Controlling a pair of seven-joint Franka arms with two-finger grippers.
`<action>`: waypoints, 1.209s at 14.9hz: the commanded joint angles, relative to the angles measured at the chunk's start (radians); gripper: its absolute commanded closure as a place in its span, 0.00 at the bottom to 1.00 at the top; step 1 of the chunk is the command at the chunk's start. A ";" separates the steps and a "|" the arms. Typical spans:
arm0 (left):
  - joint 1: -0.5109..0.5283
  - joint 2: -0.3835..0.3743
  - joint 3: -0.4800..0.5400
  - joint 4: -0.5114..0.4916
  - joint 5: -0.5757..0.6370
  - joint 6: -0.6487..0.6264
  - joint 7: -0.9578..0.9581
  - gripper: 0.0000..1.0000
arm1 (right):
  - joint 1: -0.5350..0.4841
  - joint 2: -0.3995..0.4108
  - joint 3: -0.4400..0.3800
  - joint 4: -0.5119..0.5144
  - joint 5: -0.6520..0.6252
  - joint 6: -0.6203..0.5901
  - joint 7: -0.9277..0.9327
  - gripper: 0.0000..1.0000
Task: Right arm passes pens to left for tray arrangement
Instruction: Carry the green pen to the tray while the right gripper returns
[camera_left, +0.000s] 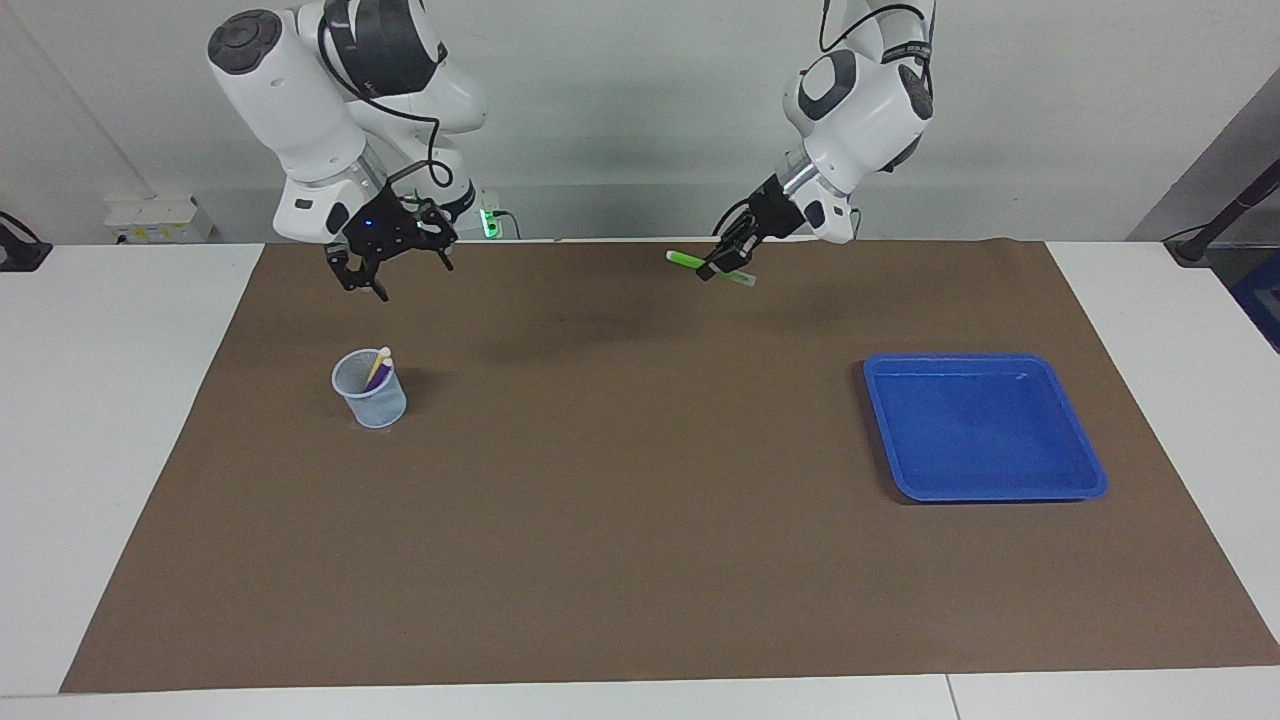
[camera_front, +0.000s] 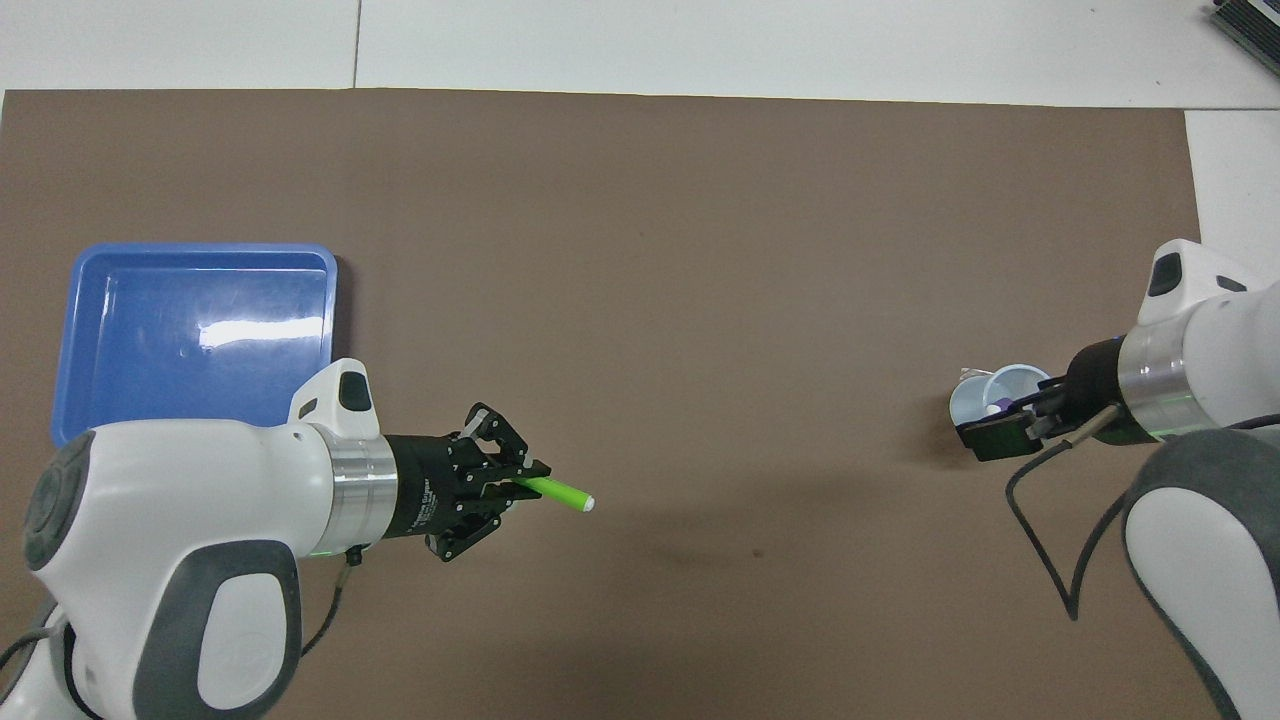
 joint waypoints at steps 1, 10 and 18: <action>0.119 -0.006 -0.001 0.051 0.117 -0.189 0.232 1.00 | -0.031 -0.038 0.018 -0.075 -0.052 0.008 -0.003 0.00; 0.341 0.002 -0.001 0.056 0.522 -0.299 0.886 1.00 | -0.140 0.027 0.018 -0.224 -0.059 0.190 0.142 0.14; 0.450 0.197 -0.001 0.132 0.691 -0.176 1.069 1.00 | -0.128 0.133 0.021 -0.224 -0.117 0.279 0.242 0.37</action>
